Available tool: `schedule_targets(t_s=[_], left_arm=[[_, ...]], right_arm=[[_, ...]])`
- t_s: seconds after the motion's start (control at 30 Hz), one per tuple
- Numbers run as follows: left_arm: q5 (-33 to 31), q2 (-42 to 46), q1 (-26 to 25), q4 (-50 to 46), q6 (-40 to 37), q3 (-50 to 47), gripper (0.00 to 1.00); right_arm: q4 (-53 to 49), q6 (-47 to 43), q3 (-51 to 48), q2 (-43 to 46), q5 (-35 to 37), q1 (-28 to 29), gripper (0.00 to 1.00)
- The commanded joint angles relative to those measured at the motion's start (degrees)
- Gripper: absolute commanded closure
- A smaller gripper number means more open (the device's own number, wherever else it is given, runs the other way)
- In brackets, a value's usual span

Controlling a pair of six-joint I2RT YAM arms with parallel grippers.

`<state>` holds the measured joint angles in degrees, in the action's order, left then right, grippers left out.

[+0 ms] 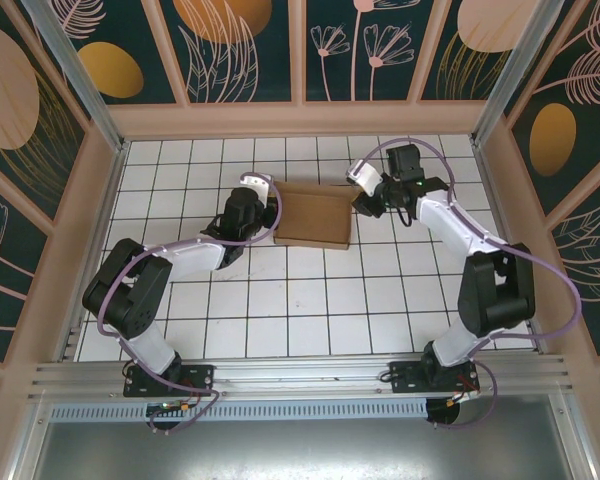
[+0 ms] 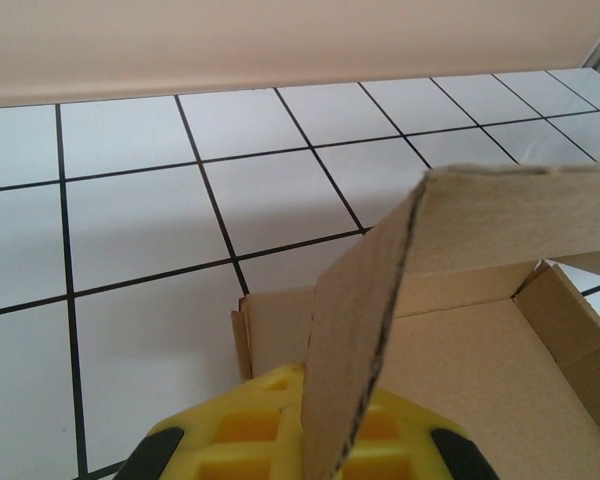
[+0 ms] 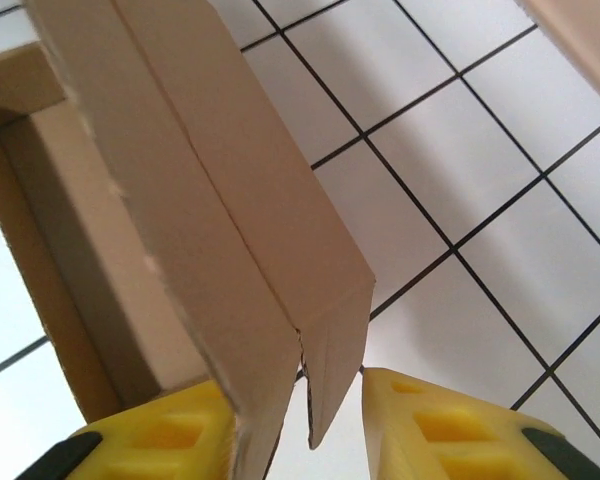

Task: Fold the paper box

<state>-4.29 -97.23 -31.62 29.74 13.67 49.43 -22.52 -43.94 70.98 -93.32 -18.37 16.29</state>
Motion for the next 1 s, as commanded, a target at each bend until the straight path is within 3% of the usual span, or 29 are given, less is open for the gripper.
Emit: schedule_targets(t_s=[0.0,0.17,0.27,0.53,0.7,0.97], left_arm=[[1.66,0.37,-0.38,-2.3,-0.77,0.76,1.0],[1.67,0.77,-0.38,-2.56,-0.84,1.0,1.0],[1.79,0.82,-0.38,-2.93,-0.77,1.18,1.0],[2.36,0.86,-0.38,-2.74,0.21,1.46,1.0],[1.82,0.66,-0.38,-2.42,0.57,1.23,1.0],[2.05,0.68,-0.37,-2.31,0.96,1.72,1.0]], right_arm=[[-0.06,-1.8,2.61,-1.29,1.36,0.36,0.68],[-0.65,-2.22,3.51,-2.82,0.89,0.25,0.81],[-1.16,-2.33,3.63,-2.86,0.37,0.18,1.0],[-0.09,4.21,3.99,-2.71,3.72,1.5,1.0],[3.07,18.44,4.41,-2.78,13.81,4.4,1.0],[1.95,35.57,5.22,-2.65,15.65,7.4,1.0]])
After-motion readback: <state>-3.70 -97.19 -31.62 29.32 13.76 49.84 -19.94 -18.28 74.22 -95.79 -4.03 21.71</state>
